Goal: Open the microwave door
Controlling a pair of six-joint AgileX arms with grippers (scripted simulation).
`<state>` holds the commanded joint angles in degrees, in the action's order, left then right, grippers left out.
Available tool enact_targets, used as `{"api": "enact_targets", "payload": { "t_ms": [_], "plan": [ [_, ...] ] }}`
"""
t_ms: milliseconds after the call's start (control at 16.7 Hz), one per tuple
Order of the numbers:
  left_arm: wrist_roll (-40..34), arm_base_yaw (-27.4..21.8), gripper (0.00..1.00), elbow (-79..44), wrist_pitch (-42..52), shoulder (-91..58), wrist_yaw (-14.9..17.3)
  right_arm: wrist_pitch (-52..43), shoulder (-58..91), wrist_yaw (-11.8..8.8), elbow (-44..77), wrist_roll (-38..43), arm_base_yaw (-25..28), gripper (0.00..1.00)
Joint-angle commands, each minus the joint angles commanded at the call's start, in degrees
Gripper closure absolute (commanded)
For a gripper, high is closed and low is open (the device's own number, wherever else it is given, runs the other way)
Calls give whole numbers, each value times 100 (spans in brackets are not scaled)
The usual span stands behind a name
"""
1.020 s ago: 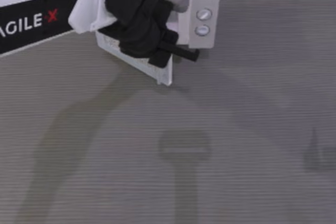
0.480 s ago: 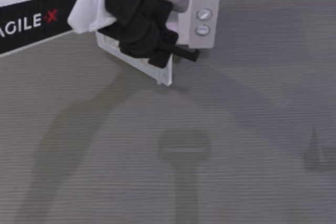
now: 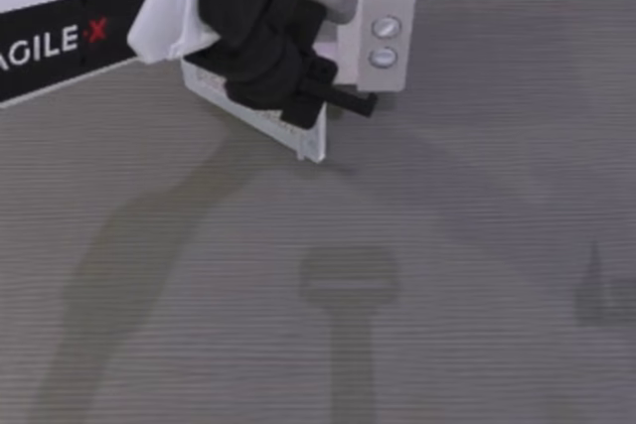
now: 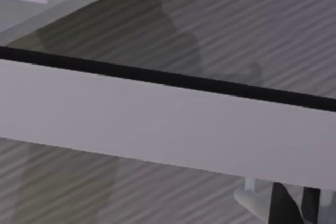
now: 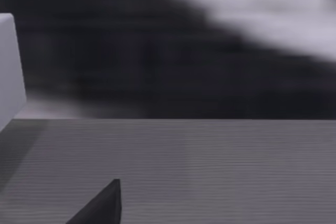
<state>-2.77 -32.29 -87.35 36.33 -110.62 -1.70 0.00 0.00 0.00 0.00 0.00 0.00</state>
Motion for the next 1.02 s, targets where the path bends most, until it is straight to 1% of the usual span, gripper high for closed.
{"api": "enact_targets", "payload": {
  "t_ms": [360, 480, 840, 1020],
  "plan": [
    [0, 0, 100, 0, 0, 0, 0, 0, 0, 0, 0, 0, 0, 0],
    [-4, -24, 100, 31, -6, -5, 51, 0, 0, 0, 0, 0, 0, 0],
    [746, 226, 100, 522, -105, 367, 433, 0, 0, 0, 0, 0, 0, 0],
    [810, 251, 100, 557, -129, 418, 473, 0, 0, 0, 0, 0, 0, 0]
  ]
}}
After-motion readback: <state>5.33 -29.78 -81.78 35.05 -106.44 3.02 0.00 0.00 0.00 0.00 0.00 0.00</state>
